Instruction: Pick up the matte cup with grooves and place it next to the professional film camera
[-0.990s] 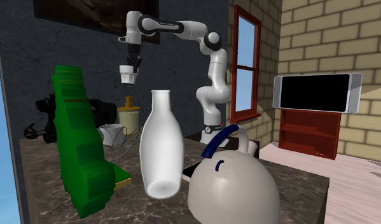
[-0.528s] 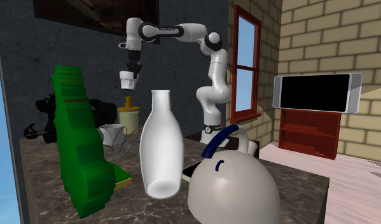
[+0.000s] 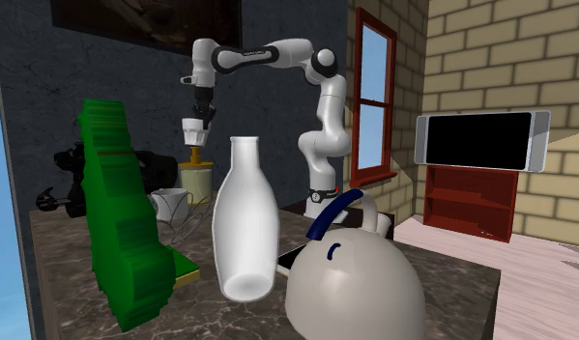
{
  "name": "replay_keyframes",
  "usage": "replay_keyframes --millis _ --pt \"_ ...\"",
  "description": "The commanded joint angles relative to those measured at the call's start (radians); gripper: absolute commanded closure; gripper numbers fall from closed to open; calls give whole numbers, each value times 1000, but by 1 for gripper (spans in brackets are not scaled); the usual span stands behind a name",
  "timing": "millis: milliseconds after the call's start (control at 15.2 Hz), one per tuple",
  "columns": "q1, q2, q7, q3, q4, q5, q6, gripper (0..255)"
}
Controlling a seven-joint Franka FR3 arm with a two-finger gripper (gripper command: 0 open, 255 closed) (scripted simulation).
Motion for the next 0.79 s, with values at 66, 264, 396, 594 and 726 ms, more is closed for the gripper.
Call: replay_keyframes --millis 66,264,396,594,726 --pt "-3 -2 7 -4 -40 -5 39 255" --pt "-5 0 14 -10 -78 -9 79 255" --pt "-6 3 17 -14 -102 -11 105 255" --pt "-7 10 22 -20 -137 -13 146 255" --pt "-8 15 25 -25 -159 -14 173 255"
